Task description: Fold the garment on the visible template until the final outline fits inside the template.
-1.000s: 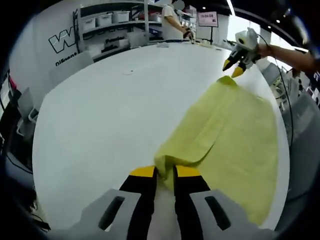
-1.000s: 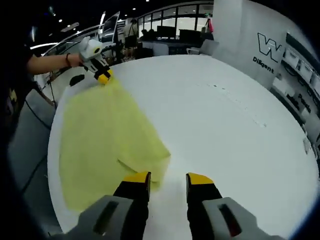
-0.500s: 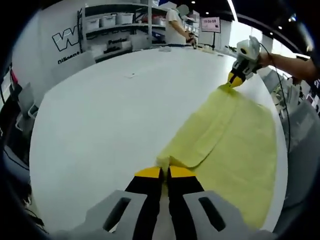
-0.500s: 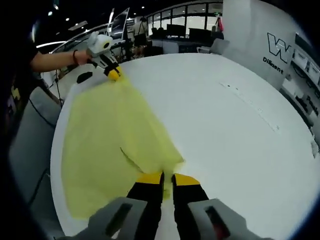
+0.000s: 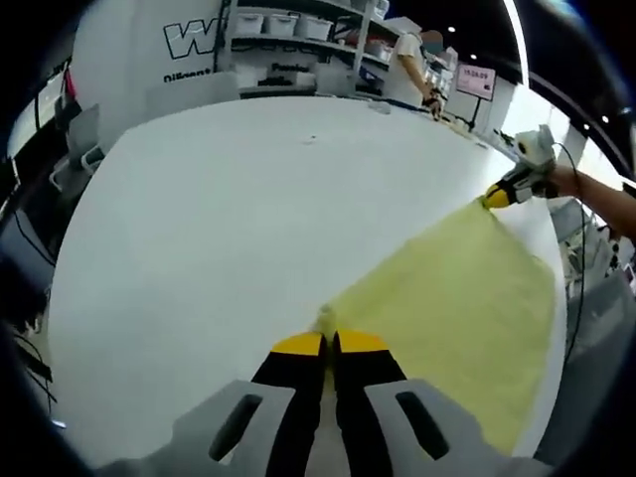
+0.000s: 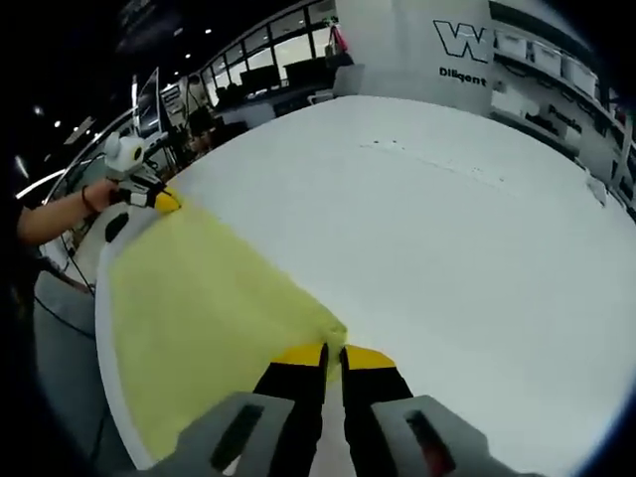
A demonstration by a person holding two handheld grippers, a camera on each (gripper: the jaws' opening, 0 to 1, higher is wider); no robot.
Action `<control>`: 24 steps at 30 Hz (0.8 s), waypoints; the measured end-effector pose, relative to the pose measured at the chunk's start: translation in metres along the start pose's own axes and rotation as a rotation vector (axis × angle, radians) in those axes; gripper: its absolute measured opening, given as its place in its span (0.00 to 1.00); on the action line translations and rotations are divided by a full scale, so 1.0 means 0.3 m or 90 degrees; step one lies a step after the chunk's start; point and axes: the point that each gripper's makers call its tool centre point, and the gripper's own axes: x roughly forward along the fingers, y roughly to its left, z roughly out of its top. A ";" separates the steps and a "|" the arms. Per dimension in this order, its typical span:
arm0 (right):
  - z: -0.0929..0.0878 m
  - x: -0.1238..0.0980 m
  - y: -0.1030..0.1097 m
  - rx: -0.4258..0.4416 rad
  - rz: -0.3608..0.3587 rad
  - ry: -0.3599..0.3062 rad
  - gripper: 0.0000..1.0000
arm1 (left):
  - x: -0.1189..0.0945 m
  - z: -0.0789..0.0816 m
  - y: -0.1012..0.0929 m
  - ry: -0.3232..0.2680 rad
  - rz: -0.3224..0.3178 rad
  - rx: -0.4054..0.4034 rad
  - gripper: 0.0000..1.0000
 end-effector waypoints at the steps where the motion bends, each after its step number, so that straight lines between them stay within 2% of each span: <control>1: 0.004 -0.001 -0.001 -0.001 -0.002 -0.004 0.00 | -0.002 0.005 0.005 -0.005 0.009 0.017 0.03; 3: 0.020 -0.020 -0.028 -0.015 -0.043 -0.020 0.11 | -0.022 0.001 0.019 0.008 0.039 0.069 0.07; 5: 0.019 -0.036 -0.029 -0.028 -0.054 -0.017 0.21 | -0.035 -0.007 0.015 0.013 0.041 0.067 0.16; 6: 0.017 -0.042 -0.020 -0.026 -0.051 -0.019 0.22 | -0.045 -0.002 0.017 0.003 0.046 0.062 0.18; 7: 0.014 -0.053 -0.009 -0.023 -0.047 -0.024 0.22 | -0.053 0.018 0.005 -0.030 0.042 0.047 0.18; 8: 0.009 -0.058 -0.004 -0.017 -0.046 -0.025 0.24 | -0.066 0.008 -0.010 -0.027 0.032 0.038 0.18; 15: -0.032 -0.091 0.042 0.005 -0.051 -0.033 0.27 | -0.111 -0.028 -0.045 -0.038 0.031 0.017 0.17; 17: -0.044 -0.096 0.058 0.015 -0.053 -0.042 0.27 | -0.119 -0.061 -0.053 -0.020 0.017 -0.005 0.16; 20: -0.060 -0.096 0.081 0.021 -0.047 -0.044 0.27 | -0.140 -0.062 -0.072 -0.041 0.003 -0.031 0.17; 24: -0.092 -0.102 0.106 0.024 -0.049 -0.044 0.26 | -0.160 -0.091 -0.087 -0.036 0.009 -0.032 0.17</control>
